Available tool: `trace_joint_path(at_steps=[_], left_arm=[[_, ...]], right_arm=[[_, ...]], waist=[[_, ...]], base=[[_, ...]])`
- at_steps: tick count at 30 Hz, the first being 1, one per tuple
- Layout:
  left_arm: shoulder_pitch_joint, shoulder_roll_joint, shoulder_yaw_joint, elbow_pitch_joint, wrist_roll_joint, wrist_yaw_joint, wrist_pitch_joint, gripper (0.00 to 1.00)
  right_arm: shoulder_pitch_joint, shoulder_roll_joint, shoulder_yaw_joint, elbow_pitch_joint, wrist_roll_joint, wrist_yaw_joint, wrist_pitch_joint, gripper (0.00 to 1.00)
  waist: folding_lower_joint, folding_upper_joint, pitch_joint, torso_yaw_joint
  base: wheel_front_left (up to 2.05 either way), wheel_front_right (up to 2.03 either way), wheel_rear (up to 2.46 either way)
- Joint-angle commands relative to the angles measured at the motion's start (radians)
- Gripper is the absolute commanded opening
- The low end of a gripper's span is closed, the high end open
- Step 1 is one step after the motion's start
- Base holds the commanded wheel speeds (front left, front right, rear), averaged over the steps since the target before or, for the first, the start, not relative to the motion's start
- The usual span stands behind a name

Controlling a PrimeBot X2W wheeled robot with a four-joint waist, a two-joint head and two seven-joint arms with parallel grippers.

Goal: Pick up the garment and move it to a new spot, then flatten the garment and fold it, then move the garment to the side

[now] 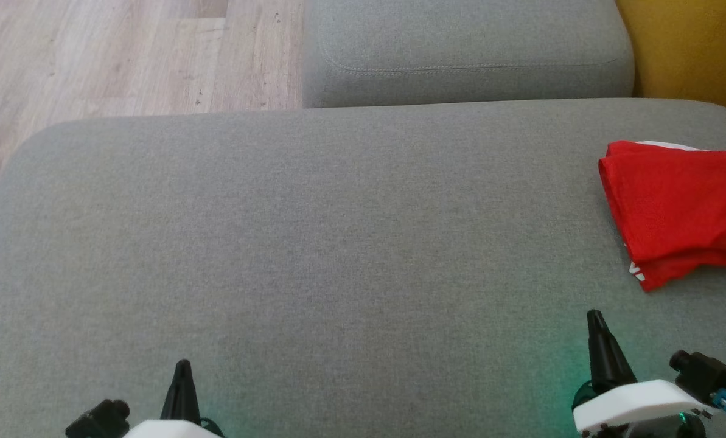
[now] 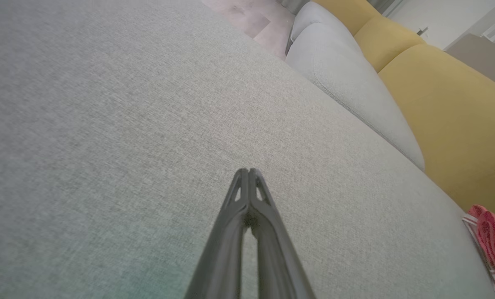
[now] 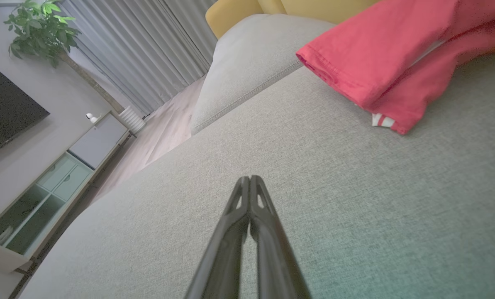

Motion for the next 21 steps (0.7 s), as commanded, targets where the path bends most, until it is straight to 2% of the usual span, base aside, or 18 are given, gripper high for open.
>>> trace_joint_path(at_steps=[1, 21], left_arm=[[-0.057, -0.005, 0.034, -0.026, -0.029, -0.016, 0.007, 0.0], [-0.09, -0.027, 0.111, -0.022, -0.188, -0.07, 0.051, 0.0]], right_arm=[[-0.056, -0.018, -0.006, -0.037, 0.043, 0.0, 0.006, 0.0], [-0.085, -0.023, -0.028, -0.042, 0.267, 0.0, 0.046, 0.0]], waist=[[-0.0001, 0.0, 0.0, -0.001], [-0.0001, 0.0, 0.004, -0.01]], base=[[0.0, 0.0, 0.0], [0.0, 0.0, 0.0]])
